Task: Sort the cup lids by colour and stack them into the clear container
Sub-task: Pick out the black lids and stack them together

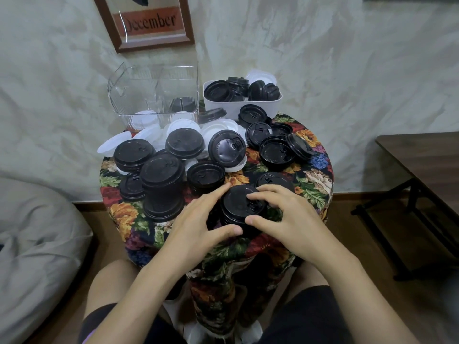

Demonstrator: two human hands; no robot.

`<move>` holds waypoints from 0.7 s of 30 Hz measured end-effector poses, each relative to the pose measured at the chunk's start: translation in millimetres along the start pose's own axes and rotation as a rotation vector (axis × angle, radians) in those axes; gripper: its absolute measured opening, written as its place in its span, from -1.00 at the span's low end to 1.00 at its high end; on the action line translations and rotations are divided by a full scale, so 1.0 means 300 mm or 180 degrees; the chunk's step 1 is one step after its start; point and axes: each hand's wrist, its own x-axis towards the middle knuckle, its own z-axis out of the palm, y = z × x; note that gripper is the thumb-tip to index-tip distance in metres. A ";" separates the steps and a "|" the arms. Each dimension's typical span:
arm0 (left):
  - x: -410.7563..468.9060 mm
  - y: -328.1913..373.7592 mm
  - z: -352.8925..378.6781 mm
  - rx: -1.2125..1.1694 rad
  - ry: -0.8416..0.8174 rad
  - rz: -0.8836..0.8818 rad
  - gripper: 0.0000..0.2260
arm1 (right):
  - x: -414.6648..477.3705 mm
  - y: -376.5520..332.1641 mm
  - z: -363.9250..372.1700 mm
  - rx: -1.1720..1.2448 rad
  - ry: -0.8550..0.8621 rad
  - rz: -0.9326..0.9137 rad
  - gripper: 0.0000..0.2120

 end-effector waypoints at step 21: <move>0.007 -0.012 0.003 0.0135 -0.0013 0.0075 -0.30 | -0.003 0.038 0.043 0.0377 0.0085 0.0054 -0.25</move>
